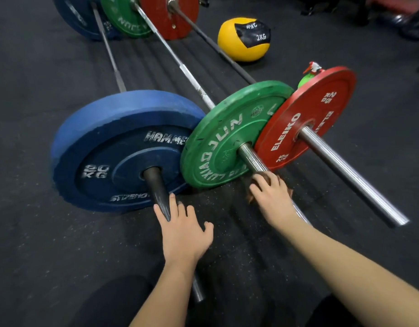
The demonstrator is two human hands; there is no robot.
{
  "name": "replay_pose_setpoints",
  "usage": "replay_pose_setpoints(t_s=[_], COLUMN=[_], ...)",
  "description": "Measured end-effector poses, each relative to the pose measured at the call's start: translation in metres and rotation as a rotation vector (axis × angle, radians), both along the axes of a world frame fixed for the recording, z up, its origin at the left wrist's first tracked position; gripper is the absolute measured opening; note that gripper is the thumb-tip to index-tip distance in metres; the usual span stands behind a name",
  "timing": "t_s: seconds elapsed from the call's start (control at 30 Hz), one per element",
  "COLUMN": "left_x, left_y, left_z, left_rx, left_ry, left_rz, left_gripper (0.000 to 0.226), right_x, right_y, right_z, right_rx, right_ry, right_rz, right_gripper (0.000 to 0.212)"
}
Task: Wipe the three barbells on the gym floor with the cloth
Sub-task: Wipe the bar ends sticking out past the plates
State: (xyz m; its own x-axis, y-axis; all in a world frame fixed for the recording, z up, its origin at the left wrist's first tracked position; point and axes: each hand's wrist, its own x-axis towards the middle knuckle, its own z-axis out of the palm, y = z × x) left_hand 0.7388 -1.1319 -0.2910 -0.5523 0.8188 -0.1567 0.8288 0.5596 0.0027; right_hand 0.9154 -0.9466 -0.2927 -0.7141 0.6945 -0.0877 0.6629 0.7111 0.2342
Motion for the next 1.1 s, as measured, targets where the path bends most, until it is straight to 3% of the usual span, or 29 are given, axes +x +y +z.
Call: replay_pose_setpoints(t_s=[0.23,0.63,0.7,0.93,1.1], left_x=[0.007,0.004,0.002,0.017,0.061], left_y=[0.006,0.010,0.010,0.022,0.070], left_z=[0.012,0.008,0.006,0.005,0.011], left_rx=[-0.187,-0.275,-0.220,0.246,0.415], left_ry=[0.067,0.049,-0.004,-0.163,-0.241], left_rz=[-0.014,-0.041,-0.045,-0.012,-0.071], left_gripper=[0.073,0.071,0.068,0.051,0.046], right_x=[0.050,0.039,0.045,0.069,0.073], right_y=[-0.038,-0.036,-0.033,-0.025,-0.006], right_z=[0.021,0.042,0.042,0.041,0.043], right_rx=[-0.193,-0.320,-0.351,-0.402,-0.439], right_ry=[0.307,0.362,0.386,0.460,0.397], right_rz=[-0.444,-0.706,-0.720,-0.728,-0.666], right_gripper=[0.077,0.079,0.077,0.070,0.064])
